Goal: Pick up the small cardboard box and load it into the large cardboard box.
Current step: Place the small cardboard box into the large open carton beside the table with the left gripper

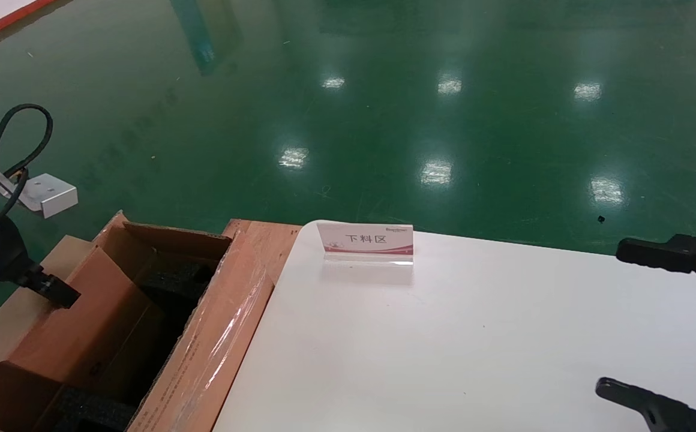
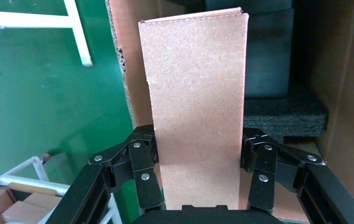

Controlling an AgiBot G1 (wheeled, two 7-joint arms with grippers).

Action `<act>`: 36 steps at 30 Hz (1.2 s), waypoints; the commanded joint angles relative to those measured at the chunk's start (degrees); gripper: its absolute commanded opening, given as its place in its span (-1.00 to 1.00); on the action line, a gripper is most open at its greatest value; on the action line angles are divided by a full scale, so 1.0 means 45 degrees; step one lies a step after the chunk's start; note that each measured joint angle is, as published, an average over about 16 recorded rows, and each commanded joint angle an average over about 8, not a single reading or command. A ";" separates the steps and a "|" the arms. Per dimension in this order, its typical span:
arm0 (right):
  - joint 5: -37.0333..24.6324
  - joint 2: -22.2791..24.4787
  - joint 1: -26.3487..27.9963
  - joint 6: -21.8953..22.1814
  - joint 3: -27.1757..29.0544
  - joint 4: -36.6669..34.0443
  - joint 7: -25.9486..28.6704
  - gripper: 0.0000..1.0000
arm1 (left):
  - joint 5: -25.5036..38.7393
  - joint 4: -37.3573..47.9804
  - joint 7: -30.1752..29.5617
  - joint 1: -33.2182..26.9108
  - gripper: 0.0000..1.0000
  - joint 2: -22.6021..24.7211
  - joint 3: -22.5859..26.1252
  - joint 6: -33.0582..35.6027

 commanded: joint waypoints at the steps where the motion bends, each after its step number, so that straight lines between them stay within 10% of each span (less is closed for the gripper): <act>1: 0.0001 0.0001 0.0000 0.0001 -0.0001 0.0000 -0.0001 1.00 | 0.0075 0.0029 -0.0049 0.0106 -1.00 0.0041 0.0031 -0.0077; 36: 0.0017 0.0010 0.0005 0.0011 -0.0025 0.0000 -0.0012 1.00 | 0.0174 0.1690 0.0427 0.2291 -1.00 0.0365 0.0264 -0.1509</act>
